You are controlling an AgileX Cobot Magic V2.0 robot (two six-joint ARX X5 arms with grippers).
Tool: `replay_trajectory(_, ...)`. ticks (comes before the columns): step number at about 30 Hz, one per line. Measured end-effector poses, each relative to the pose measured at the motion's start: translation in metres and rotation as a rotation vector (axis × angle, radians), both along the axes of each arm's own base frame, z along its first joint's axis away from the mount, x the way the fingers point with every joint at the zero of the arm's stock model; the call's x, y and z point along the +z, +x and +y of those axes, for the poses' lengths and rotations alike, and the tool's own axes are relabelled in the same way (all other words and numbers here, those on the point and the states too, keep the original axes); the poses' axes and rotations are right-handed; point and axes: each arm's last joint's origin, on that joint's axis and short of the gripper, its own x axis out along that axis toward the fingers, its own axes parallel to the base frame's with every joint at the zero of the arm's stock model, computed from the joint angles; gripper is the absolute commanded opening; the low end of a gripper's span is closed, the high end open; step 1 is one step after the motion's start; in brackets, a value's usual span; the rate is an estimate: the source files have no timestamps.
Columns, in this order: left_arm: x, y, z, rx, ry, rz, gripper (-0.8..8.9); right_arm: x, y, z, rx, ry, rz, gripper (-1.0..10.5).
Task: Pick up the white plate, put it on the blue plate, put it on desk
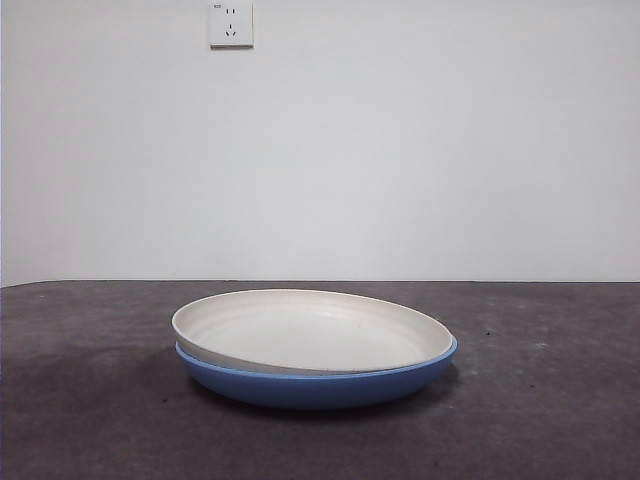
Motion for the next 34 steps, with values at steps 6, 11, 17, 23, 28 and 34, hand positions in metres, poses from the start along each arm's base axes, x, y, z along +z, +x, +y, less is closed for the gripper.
replay_trajectory(6, -0.025, 0.017, 0.009, 0.209, 0.008, -0.01, 0.2, 0.0, 0.0, 0.0, 0.0, 0.0, 0.0, 0.3)
replay_trajectory(11, -0.068, 0.033, 0.022, 0.408, -0.055, -0.162, 0.2, 0.0, 0.0, 0.0, 0.0, 0.0, 0.0, 0.3)
replay_trajectory(17, -0.133, 0.039, 0.035, 0.597, -0.12, -0.342, 0.2, 0.0, 0.0, 0.0, 0.0, 0.0, 0.0, 0.3)
replay_trajectory(23, -0.194, 0.039, 0.042, 0.761, -0.075, -0.336, 0.2, 0.0, 0.0, 0.0, 0.0, 0.0, 0.0, 0.3)
replay_trajectory(28, -0.212, 0.038, 0.045, 0.87, -0.06, -0.352, 0.2, 0.0, 0.0, 0.0, 0.0, 0.0, 0.0, 0.3)
replay_trajectory(34, -0.217, 0.039, 0.046, 0.871, -0.061, -0.356, 0.2, 0.0, 0.0, 0.0, 0.0, 0.0, 0.0, 0.3)
